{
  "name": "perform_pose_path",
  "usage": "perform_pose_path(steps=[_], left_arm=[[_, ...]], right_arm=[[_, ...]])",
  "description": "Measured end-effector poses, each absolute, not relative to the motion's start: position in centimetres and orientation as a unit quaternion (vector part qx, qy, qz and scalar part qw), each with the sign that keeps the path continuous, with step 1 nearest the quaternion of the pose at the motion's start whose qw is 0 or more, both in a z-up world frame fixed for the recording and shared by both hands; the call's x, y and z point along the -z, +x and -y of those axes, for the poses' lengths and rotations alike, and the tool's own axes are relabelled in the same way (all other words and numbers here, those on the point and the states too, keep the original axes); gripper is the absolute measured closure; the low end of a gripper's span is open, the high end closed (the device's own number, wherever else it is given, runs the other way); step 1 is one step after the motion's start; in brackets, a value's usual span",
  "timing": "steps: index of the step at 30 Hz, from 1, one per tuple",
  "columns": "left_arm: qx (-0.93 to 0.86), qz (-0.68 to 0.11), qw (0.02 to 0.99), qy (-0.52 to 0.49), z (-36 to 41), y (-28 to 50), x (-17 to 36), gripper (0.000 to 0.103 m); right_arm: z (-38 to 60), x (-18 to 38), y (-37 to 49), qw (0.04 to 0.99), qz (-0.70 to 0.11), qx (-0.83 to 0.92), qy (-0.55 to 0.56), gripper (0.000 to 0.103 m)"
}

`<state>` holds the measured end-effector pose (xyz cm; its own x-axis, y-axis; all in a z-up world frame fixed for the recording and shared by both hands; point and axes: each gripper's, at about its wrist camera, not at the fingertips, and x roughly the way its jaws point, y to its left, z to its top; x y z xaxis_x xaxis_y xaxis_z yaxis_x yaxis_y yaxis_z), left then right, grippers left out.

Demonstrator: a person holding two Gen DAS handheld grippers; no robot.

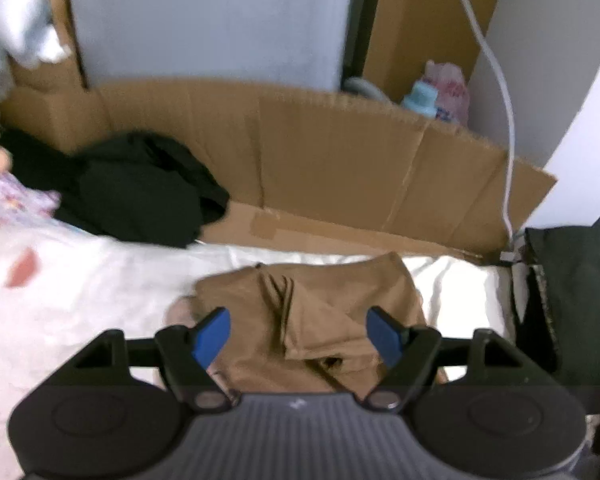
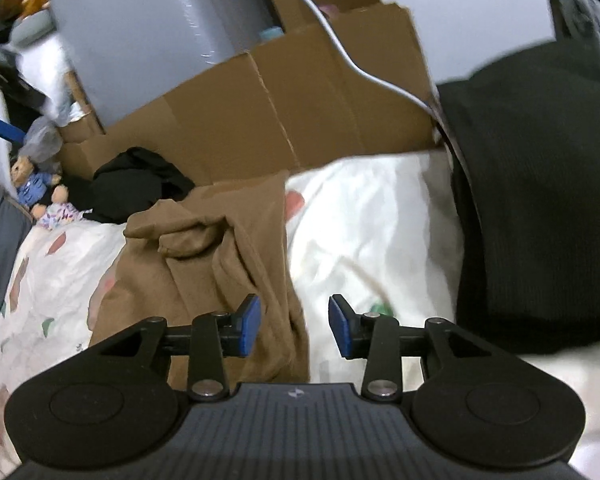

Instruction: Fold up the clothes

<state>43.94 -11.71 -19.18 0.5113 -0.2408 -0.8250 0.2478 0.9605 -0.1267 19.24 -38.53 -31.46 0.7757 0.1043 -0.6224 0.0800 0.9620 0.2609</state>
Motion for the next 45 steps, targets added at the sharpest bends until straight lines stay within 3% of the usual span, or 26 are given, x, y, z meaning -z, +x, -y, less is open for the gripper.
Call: perform_pose_path(steps=[5, 10, 14, 16, 24, 32, 45], left_arm=[[0.155, -0.496, 0.854, -0.034, 10.6, 45.9, 25.7, 0.026], [0.166, -0.503, 0.846, -0.063, 9.0, 47.2, 28.2, 0.026], [0.167, -0.499, 0.845, -0.099, 7.1, 48.5, 28.7, 0.026], [0.165, -0.494, 0.849, -0.095, 6.5, 49.0, 28.8, 0.026], [0.184, -0.497, 0.844, -0.086, 3.5, 50.5, 29.7, 0.025], [0.198, -0.506, 0.836, -0.074, 1.8, 52.3, 29.2, 0.025], [0.209, -0.510, 0.831, -0.074, 1.8, 52.5, 32.0, 0.025]], right_arm=[[39.3, 31.2, 21.4, 0.932, -0.350, -0.014, 0.093, 0.061], [38.8, 30.1, 23.2, 0.933, -0.353, -0.023, 0.059, 0.061], [37.6, 28.9, 24.7, 0.937, -0.347, -0.030, 0.034, 0.058], [37.1, 28.7, 25.3, 0.938, -0.344, -0.033, 0.031, 0.053], [33.5, 28.8, 28.0, 0.933, -0.350, -0.075, -0.021, 0.050], [30.8, 27.9, 29.8, 0.923, -0.365, -0.097, -0.077, 0.040], [28.4, 27.9, 32.2, 0.899, -0.364, -0.179, -0.162, 0.039]])
